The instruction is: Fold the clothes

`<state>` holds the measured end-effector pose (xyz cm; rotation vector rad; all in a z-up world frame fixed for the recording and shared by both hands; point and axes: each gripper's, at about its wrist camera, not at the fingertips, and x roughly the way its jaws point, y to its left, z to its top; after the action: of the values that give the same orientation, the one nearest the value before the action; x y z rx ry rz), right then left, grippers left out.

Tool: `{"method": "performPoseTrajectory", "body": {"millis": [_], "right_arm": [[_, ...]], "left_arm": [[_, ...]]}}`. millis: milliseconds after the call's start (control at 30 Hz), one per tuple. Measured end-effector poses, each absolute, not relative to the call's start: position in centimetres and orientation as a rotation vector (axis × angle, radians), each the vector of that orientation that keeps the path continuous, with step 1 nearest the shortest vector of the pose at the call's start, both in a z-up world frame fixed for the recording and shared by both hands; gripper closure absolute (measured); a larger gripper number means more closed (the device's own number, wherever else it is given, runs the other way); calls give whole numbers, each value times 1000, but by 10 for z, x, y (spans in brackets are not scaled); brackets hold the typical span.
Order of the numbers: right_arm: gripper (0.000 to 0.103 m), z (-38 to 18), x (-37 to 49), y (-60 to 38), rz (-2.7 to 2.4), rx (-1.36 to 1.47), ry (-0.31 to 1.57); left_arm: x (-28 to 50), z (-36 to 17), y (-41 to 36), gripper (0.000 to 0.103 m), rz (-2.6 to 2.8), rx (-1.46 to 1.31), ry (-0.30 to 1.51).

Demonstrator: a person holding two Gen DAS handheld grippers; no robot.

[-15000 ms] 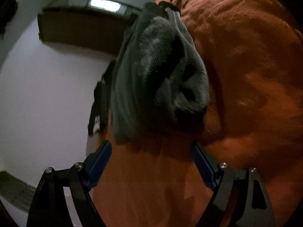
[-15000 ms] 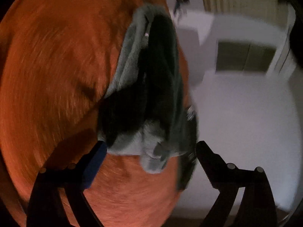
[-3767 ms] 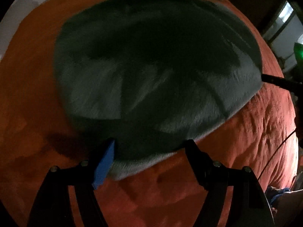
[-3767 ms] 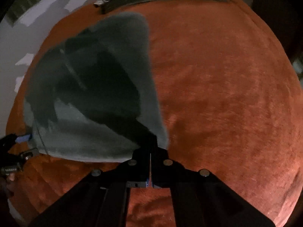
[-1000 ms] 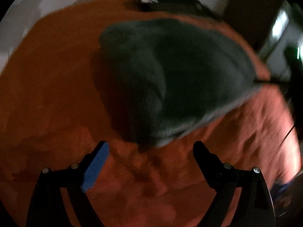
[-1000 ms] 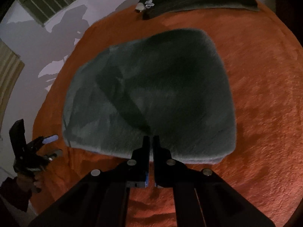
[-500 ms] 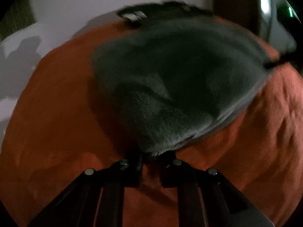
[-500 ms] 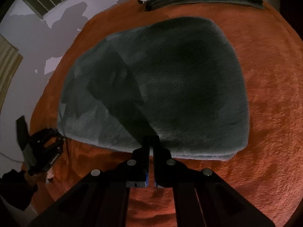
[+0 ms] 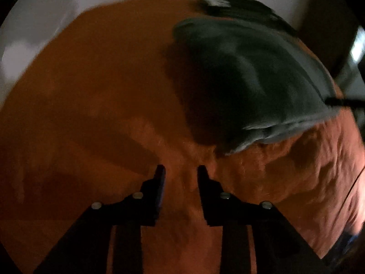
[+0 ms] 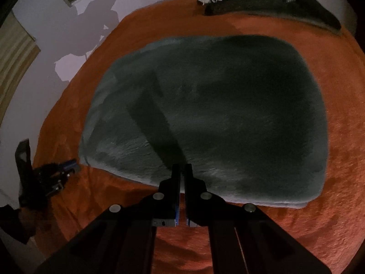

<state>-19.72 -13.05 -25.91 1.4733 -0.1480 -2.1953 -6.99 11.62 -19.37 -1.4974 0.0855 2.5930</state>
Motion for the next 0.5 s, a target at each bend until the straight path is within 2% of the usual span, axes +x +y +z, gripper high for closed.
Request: {"method": "performPoseTrajectory", "body": {"millis": [100,167,300,333,367,400,500], "right_arm": [[101,-261,-197,-135,-2178,1489,-137],[101,-260,-196,-137,-2178,1490,-116],[101,-258,-196,-133,-2183,1500,-112],[101,-257,-196,-130,-2187,1503,-116],[101,-259,-196,-129,-2192,1507,-118],[101,-261,-196,-130,-2198,1513,-120],[101,-264,-196,-130,-2212,1525,-131]], "left_arm": [[-81,-189,121,62,2541,-1399,323],[-87,-193,130,61,2513,-1356,367],[-93,-192,136,62,2492,-1302,298],[-92,-190,135,67,2488,-1276,265],[-91,-190,133,78,2490,-1272,231],[-89,-190,131,103,2491,-1266,197],[-74,-189,126,103,2502,-1252,98]]}}
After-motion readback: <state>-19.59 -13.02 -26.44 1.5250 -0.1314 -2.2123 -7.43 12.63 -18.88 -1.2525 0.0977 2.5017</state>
